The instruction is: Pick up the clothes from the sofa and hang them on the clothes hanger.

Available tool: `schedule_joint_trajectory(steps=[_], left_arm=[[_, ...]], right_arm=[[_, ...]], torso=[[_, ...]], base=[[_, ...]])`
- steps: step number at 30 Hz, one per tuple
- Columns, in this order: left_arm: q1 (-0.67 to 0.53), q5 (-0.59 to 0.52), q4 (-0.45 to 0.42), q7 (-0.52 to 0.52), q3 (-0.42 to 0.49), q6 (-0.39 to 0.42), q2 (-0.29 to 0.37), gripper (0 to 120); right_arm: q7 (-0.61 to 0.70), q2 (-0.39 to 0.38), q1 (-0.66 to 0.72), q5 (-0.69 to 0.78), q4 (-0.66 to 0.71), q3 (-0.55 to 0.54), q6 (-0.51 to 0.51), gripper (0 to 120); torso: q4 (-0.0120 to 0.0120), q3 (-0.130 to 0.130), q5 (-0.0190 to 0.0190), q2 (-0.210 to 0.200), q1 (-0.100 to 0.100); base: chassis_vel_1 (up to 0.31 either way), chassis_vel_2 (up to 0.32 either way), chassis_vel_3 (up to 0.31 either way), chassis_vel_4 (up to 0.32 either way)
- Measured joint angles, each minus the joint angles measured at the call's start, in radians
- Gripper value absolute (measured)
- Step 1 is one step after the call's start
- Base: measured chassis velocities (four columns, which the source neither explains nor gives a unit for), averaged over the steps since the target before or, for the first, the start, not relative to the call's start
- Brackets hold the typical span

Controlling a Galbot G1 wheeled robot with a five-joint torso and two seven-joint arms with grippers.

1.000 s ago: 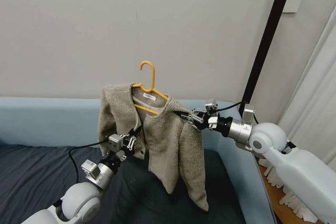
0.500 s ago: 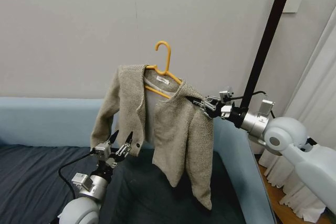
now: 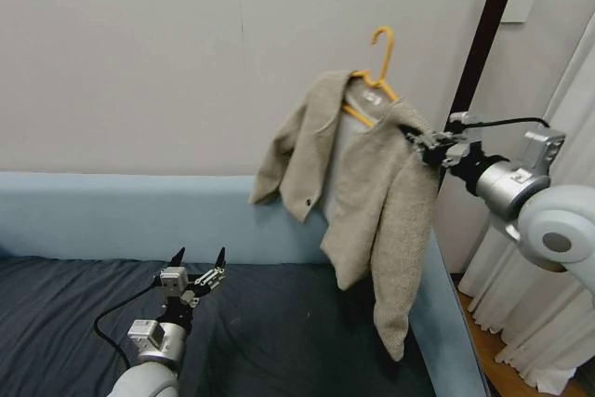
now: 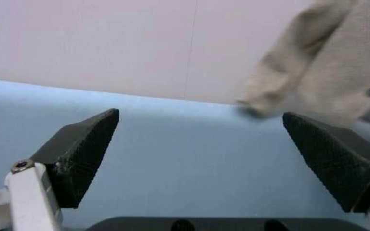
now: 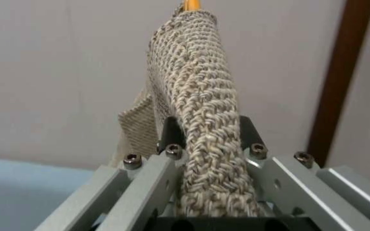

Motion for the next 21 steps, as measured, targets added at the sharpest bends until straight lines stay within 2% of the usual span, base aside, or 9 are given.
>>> schedule_joint_trajectory(steps=[8, 14, 21], left_arm=[[0.025, 0.012, -0.019, -0.002, -0.032, 0.001, -0.005, 100], [0.020, 0.015, -0.020, -0.003, -0.029, 0.002, -0.006, 100], [0.004, 0.015, -0.019, -0.005, -0.019, 0.003, -0.010, 100]], right_arm=[[0.128, -0.098, -0.010, 0.004, 0.036, 0.133, -0.061, 8], [0.187, -0.126, 0.008, -0.003, 0.011, 0.147, -0.063, 8], [0.165, -0.122, 0.035, -0.165, -0.136, 0.108, -0.032, 8]], torso=[[-0.0002, 0.000, -0.0002, 0.000, 0.000], [0.0000, 0.000, -0.0003, 0.000, 0.000], [-0.0001, 0.000, -0.0002, 0.000, 0.000]], base=[[0.000, 0.000, 0.000, 0.000], [0.000, 0.000, 0.000, 0.000], [0.000, 0.000, 0.000, 0.000]])
